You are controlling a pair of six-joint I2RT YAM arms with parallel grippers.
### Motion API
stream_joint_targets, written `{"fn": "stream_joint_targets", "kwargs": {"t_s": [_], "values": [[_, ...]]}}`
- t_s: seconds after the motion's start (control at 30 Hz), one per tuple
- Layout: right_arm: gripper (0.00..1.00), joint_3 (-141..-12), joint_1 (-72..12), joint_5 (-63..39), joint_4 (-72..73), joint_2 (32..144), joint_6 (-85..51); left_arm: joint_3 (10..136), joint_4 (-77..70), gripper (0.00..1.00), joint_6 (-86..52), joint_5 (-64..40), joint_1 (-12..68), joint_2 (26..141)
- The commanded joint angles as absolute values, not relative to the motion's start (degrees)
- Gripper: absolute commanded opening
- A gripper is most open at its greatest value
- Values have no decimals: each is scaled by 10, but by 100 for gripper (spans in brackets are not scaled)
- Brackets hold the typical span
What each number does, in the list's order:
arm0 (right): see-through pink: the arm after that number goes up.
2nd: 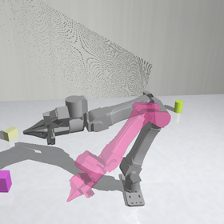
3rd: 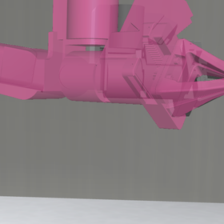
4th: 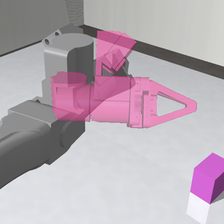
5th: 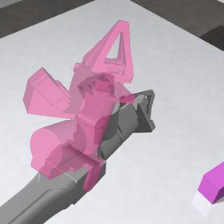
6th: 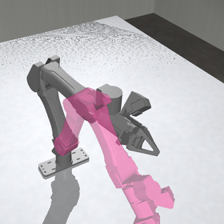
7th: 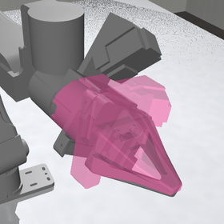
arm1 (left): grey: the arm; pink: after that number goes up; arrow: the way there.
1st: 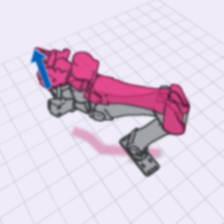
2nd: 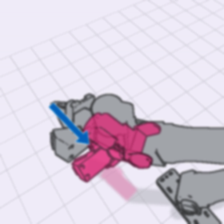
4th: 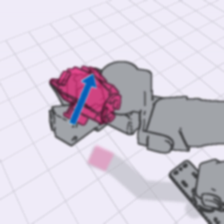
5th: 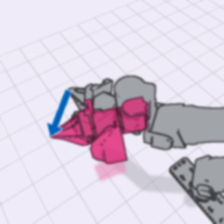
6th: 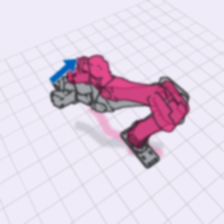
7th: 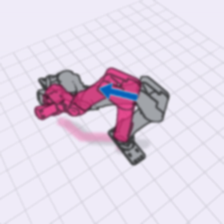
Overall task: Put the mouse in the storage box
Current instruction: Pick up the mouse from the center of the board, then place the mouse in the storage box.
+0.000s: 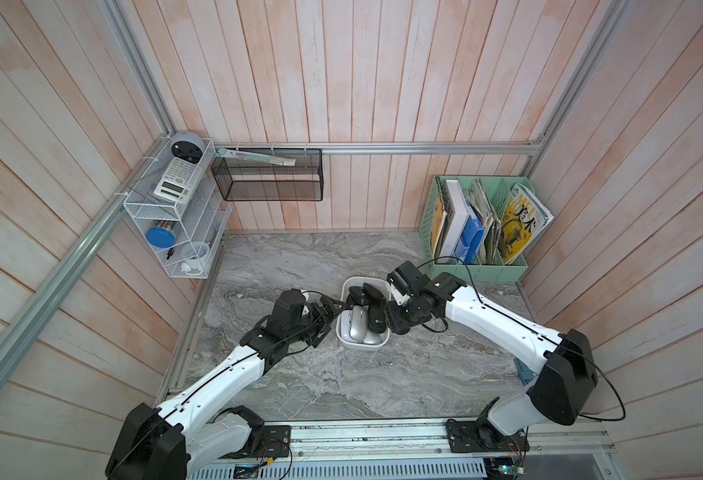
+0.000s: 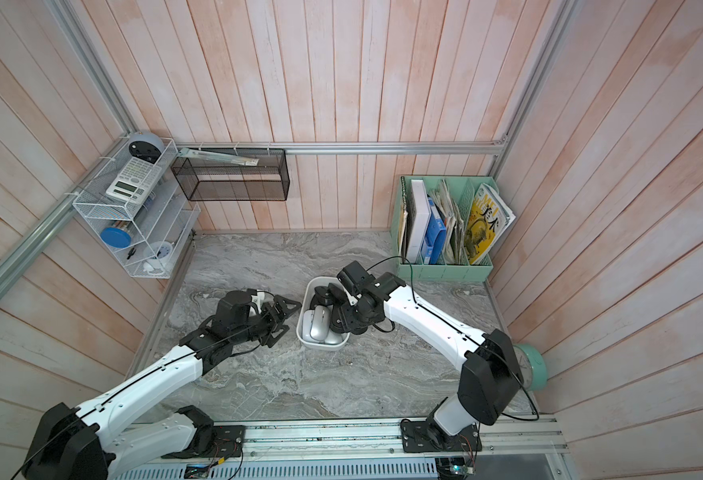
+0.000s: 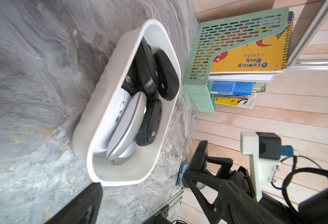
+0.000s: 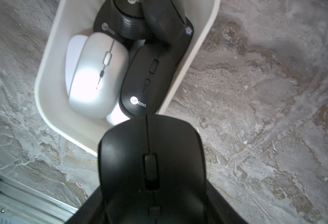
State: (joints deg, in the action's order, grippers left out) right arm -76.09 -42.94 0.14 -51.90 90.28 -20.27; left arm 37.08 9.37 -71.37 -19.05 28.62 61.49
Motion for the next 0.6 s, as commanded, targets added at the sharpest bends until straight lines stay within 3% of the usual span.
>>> {"fn": "stream_joint_targets", "kwargs": {"t_s": [0.0, 0.2, 0.57], "values": [[50, -789, -447, -21, -499, 948, -215, 363, 154, 100, -685, -199, 276, 598], [50, -847, -486, -21, -494, 1030, -209, 331, 148, 100, -691, -205, 261, 575], [50, -806, -488, -37, -440, 1057, -218, 325, 159, 100, -673, -219, 243, 568]]}}
